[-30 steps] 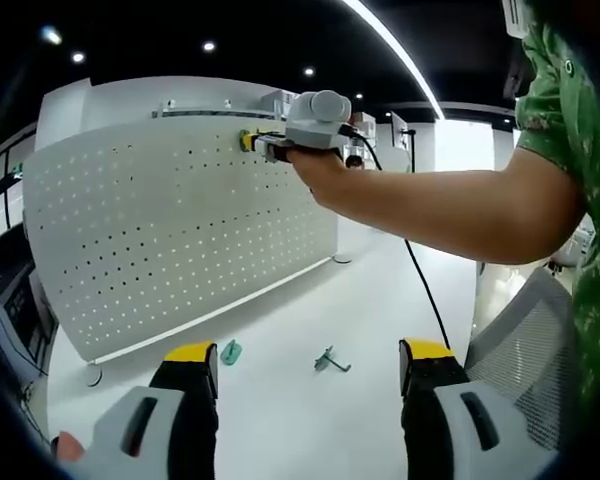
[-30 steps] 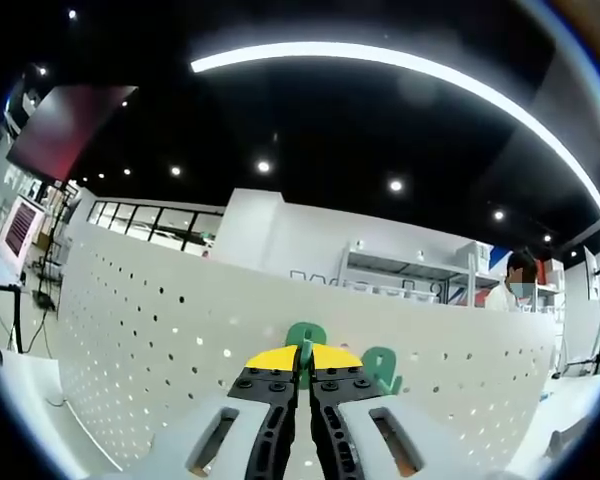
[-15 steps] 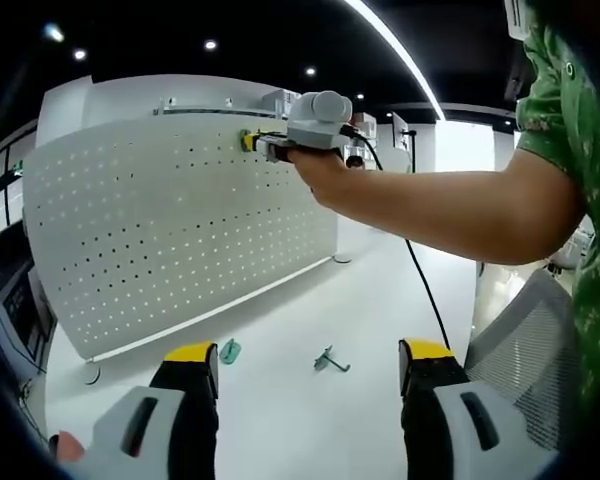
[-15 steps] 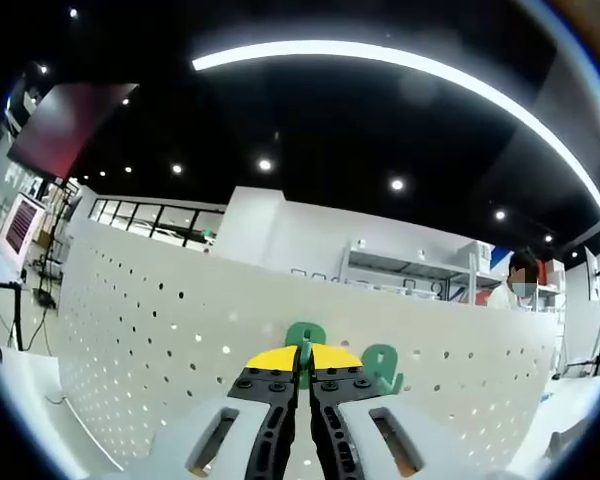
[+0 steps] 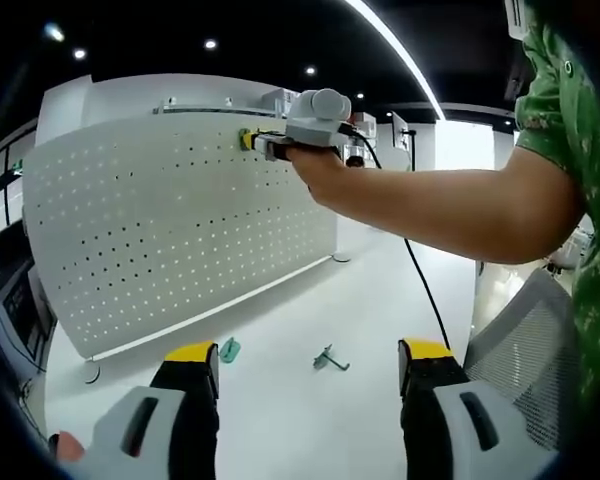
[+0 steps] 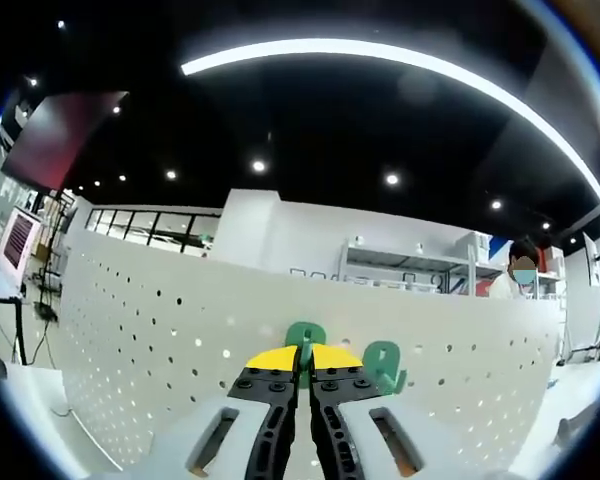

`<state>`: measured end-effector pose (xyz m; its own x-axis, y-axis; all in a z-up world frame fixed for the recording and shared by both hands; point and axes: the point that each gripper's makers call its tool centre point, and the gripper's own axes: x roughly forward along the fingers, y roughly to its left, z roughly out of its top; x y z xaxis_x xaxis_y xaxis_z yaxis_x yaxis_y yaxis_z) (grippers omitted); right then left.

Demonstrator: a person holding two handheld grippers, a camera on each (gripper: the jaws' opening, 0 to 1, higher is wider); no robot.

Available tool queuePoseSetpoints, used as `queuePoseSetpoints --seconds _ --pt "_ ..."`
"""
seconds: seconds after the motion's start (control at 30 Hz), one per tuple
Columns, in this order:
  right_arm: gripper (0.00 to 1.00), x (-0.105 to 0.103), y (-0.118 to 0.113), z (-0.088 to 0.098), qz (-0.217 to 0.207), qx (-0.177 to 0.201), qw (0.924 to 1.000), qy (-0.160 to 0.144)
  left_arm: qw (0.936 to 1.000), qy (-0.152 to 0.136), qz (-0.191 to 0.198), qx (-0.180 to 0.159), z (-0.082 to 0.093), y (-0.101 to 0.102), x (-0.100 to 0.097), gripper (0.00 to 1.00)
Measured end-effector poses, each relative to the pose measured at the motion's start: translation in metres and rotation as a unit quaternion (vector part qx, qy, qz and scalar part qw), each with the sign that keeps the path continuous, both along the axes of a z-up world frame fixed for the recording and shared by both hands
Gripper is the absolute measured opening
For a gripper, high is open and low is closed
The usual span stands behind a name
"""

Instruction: Insert the hook assembly into the mounting plate slot until the hook locks in place.

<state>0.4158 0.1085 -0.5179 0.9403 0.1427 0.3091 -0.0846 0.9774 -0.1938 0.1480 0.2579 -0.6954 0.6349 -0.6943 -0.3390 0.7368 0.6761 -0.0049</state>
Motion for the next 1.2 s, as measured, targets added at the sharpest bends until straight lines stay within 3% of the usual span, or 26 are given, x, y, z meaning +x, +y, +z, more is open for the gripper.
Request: queuePoseSetpoints --seconds 1.2 --pt "0.07 0.0023 0.0027 -0.0042 0.008 -0.008 0.9999 0.005 1.0000 0.001 0.002 -0.004 -0.0001 0.0005 0.0005 0.75"
